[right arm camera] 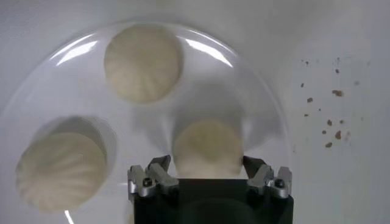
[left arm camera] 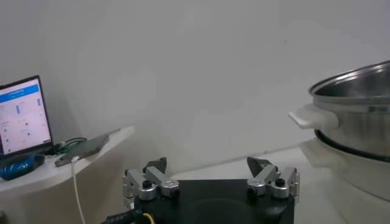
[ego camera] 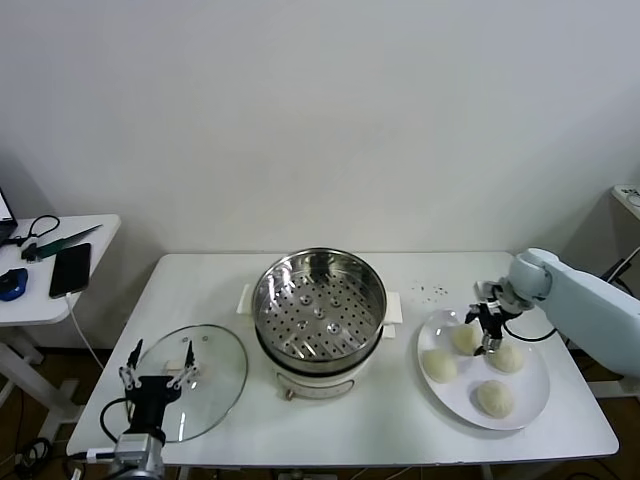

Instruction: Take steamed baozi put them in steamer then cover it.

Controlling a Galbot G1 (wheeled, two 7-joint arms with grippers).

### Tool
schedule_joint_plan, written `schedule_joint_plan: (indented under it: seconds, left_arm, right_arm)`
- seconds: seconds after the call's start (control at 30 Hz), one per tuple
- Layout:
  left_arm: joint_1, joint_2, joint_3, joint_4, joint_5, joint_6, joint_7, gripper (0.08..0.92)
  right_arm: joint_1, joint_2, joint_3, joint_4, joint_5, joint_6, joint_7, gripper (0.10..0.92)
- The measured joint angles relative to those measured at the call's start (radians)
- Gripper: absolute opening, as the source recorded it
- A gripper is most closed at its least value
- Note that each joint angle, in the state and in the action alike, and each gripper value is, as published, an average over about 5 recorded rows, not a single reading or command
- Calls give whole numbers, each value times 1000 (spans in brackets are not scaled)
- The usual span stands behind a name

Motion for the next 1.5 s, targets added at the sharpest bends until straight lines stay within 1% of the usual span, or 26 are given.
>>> schedule_joint_plan:
  seconds: [0.27, 0.57, 0.77, 1.0, 1.23, 1.5]
  left_arm:
    - [-2, 0, -3, 3, 6, 9, -9, 823]
    - [6, 1, -3, 3, 7, 11, -9, 823]
    - [9, 2, -7, 2, 11, 20, -18, 823]
    - [17, 2, -7, 2, 17, 35, -34, 823]
    - [23, 2, -7, -3, 21, 44, -42, 823]
    - [24, 6, -6, -7, 23, 50, -44, 823]
  right_arm:
    - [10, 2, -7, 1, 2, 4, 1, 668]
    - [79, -1, -52, 20, 30, 52, -8, 661]
    - [228, 14, -153, 67, 34, 158, -35, 666]
    - [435, 71, -263, 125, 18, 313, -85, 669]
    - [593, 172, -312, 173, -23, 464, -105, 670]
    - [653, 313, -326, 212, -83, 579, -108, 670]
